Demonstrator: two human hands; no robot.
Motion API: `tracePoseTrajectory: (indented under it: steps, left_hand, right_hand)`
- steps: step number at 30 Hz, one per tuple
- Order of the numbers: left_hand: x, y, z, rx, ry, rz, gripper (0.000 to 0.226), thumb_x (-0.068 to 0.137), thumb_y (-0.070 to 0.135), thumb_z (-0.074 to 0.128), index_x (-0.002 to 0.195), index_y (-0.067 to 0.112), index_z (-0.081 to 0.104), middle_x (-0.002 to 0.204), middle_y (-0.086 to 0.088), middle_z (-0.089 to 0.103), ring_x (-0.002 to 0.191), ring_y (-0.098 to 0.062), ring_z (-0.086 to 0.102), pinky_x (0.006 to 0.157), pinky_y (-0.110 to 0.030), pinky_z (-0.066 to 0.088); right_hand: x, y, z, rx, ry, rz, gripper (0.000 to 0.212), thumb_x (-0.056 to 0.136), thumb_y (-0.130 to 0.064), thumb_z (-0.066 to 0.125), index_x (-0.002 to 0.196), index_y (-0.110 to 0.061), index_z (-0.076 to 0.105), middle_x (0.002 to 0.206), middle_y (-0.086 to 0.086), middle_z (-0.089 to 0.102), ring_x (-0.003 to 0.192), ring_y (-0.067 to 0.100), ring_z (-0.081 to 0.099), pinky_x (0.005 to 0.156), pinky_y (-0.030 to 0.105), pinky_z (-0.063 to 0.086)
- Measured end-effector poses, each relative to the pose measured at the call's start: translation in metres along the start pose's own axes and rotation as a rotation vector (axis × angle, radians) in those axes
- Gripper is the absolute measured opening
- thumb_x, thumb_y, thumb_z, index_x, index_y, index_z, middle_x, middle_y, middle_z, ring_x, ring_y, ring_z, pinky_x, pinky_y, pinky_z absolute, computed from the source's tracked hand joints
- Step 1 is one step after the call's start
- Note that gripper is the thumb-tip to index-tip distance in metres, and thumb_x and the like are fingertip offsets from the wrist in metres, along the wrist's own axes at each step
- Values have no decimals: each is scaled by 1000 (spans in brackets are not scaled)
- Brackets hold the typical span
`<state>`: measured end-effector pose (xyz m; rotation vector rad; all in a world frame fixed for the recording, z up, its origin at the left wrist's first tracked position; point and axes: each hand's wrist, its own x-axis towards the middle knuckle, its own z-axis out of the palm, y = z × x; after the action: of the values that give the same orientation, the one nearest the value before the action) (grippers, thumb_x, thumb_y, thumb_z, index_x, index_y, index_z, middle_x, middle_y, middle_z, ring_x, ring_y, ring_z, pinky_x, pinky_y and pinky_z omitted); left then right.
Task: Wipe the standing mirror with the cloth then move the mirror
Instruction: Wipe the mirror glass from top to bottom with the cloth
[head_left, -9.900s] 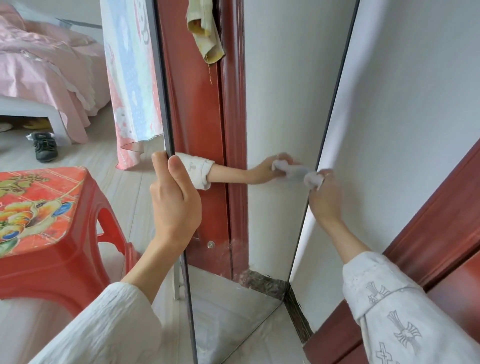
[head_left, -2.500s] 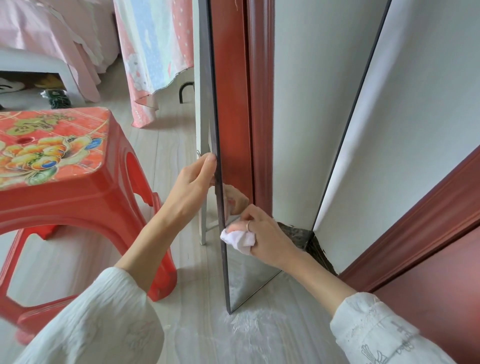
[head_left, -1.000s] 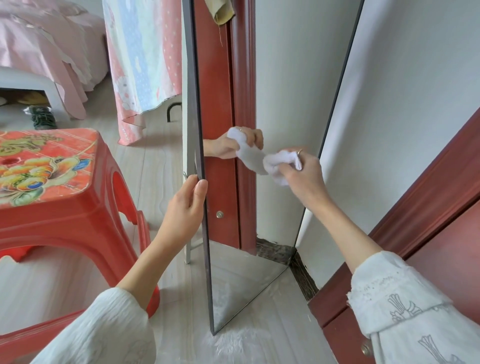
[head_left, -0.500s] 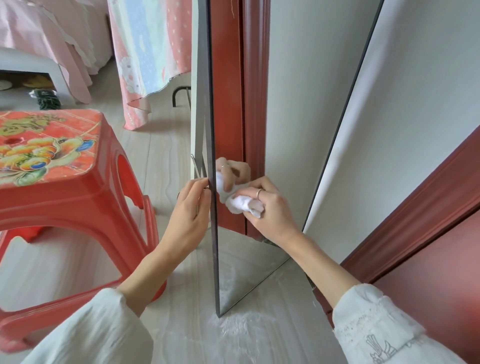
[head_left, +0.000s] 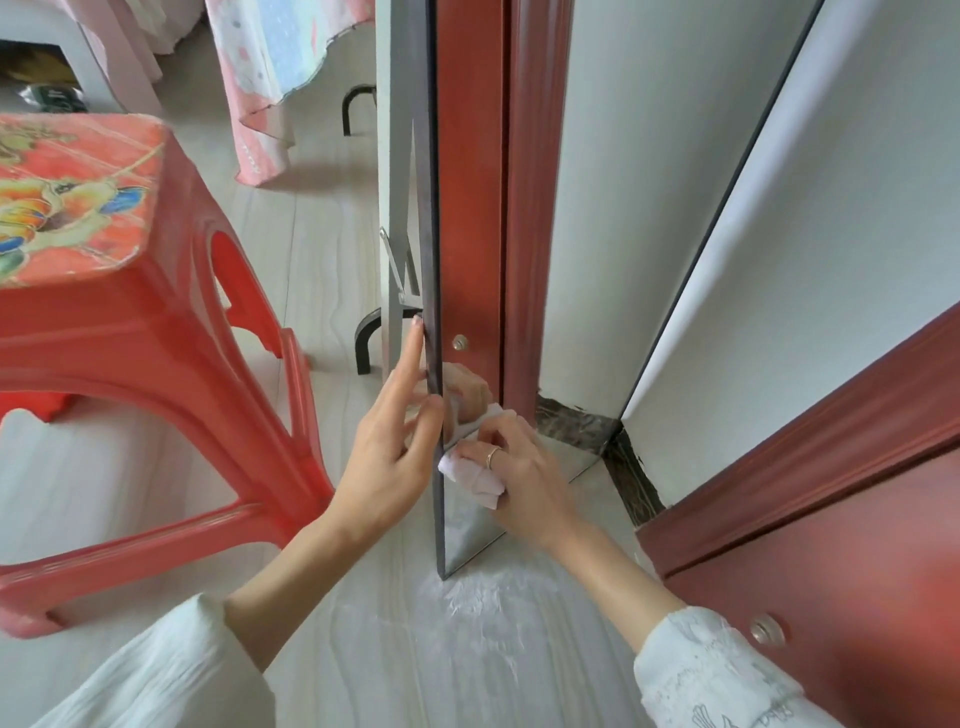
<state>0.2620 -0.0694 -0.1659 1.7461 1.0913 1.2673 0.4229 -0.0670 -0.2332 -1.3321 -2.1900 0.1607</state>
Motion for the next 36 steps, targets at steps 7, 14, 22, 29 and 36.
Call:
tracePoseTrajectory:
  steps: [7,14,22,29,36]
  left_hand:
    - [-12,-31,14,-33,-40,-135,22,94,23,41,115,26,47,98,20,62,102,-1,58,77,-5,45]
    - [-8,-46,22,97,-91,-146,14,96,22,37,86,32,40,79,29,58,79,5,58,68,-4,44]
    - [-10,-55,26,180,-27,-93,17,92,33,35,76,34,32,56,13,43,49,-6,39,47,-14,29]
    - [-11,-57,33,240,33,-110,17,91,38,29,77,30,29,53,6,30,49,-15,33,45,-23,26]
    - [-12,-60,38,259,84,-100,17,94,33,30,83,20,33,53,6,32,51,-16,36,45,-19,28]
  right_hand:
    - [-26,19,41,-49,-112,66,21,57,0,74,75,-9,70,95,-6,43,84,12,43,57,26,50]
    - [-42,27,58,-85,-274,101,21,55,-3,76,74,-10,71,87,3,61,79,17,58,61,19,46]
    - [-41,61,15,-27,-64,352,30,67,3,49,83,-10,71,95,10,56,83,28,59,69,28,48]
    - [-1,72,-9,-77,401,308,33,65,9,46,89,0,68,97,21,55,92,22,48,85,17,38]
    - [-29,75,47,0,358,410,33,63,15,57,89,-2,69,98,22,52,96,21,41,87,7,30]
